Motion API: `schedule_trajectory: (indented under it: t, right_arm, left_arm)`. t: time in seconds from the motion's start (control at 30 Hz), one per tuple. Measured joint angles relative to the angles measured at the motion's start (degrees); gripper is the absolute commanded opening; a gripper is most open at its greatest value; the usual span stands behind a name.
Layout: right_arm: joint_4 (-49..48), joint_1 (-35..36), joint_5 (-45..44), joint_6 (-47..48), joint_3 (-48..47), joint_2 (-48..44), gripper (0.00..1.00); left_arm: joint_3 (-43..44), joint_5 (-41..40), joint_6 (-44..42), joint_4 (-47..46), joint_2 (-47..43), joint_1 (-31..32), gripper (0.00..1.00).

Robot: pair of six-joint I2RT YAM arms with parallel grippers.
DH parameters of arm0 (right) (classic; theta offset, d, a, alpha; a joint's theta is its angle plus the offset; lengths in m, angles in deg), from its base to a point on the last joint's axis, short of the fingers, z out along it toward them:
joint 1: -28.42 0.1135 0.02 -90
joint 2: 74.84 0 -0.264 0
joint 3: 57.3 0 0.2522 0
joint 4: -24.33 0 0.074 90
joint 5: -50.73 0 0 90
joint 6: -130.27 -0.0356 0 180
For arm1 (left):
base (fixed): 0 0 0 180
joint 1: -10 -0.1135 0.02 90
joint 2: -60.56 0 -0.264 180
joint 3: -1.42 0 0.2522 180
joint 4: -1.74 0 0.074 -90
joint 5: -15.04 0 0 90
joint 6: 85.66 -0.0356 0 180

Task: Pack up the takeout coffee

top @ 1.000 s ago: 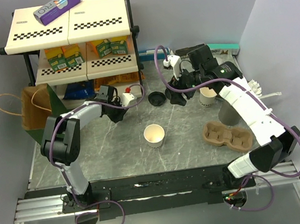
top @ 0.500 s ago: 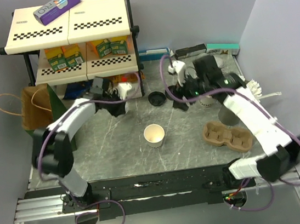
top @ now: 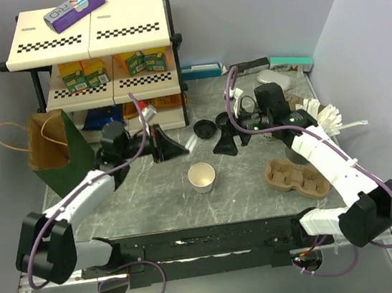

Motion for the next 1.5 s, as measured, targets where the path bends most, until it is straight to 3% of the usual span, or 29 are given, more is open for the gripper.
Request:
schedule_trajectory:
  t: [0.17, 0.43, 0.83, 1.5]
  right_arm:
    - [-1.42, -0.04, 6.62, -1.11, 4.28, -0.24, 0.97]
    - [-1.66, -0.04, 10.84, -1.25, 8.76, -0.61, 0.98]
    - [-4.44, -0.09, 10.45, 0.35, 10.67, 3.41, 0.96]
    - [-16.09, -0.13, 12.68, -8.15, 14.88, 7.96, 0.95]
  left_arm:
    - [-8.59, 3.63, 14.82, -16.65, 3.28, 1.05, 0.01]
    - [-8.96, 6.49, 30.95, -37.05, 15.67, 1.88, 0.01]
    - [-8.94, 6.82, 35.89, -39.91, 21.77, 2.86, 0.01]
    - [-13.77, 5.2, 36.06, -39.26, 21.84, 2.86, 0.01]
